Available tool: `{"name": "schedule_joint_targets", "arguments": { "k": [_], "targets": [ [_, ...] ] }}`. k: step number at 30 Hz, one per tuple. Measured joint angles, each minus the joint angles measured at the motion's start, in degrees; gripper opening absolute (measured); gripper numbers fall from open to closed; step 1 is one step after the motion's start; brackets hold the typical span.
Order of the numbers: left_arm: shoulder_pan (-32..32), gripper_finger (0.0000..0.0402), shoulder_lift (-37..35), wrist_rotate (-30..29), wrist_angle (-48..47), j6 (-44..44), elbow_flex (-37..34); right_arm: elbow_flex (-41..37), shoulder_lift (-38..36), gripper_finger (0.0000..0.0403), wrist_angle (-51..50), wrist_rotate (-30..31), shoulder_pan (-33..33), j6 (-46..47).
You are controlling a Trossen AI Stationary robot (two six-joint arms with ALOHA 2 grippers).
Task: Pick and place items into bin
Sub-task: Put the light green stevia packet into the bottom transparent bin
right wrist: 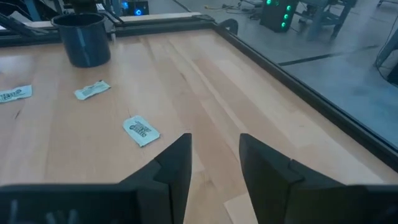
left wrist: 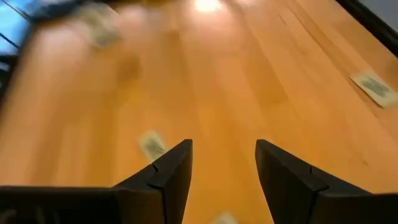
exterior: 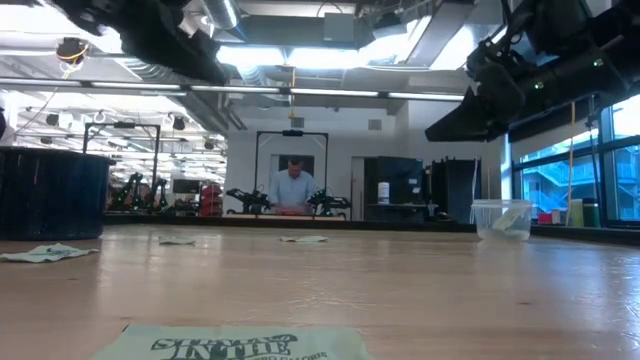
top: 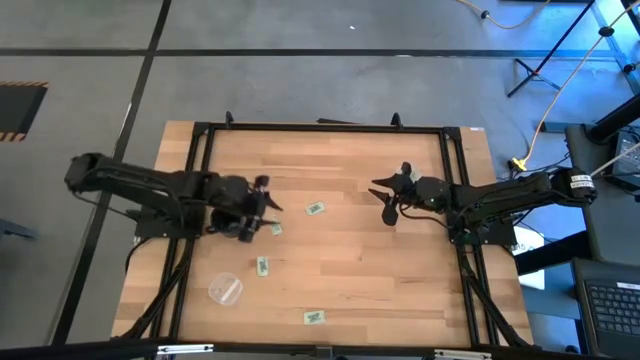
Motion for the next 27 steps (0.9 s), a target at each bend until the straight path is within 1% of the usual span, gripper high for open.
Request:
{"name": "schedule_joint_targets", "arguments": {
  "k": [5, 10, 13, 19, 27],
  "targets": [
    [-5.63, 0.0158, 6.42, -0.41, -3.84, -6.3, 1.68, 0.0, 0.0, 0.0138, -0.74, -0.02, 0.0, 0.24],
    [-10.57, 0.0143, 10.15, -0.48, -5.52, -9.24, 1.68, 0.0, 0.02, 0.0138, -1.2, -0.02, 0.0, 0.46],
    [-13.12, 0.0142, 11.78, -1.99, -5.13, -10.4, 1.71, 0.0, 0.02, 0.0138, -1.54, -0.02, 0.0, 1.48],
    [-14.82, 0.0152, 14.95, -2.34, -5.21, -14.68, 1.72, 0.0, 0.02, 0.0138, -1.61, -0.04, 0.0, 2.12],
    [-16.39, 0.0146, 21.76, -1.07, -5.48, -14.81, 1.73, 0.0, 0.02, 0.0138, -1.85, -0.02, 0.0, 3.37]
  ]
}}
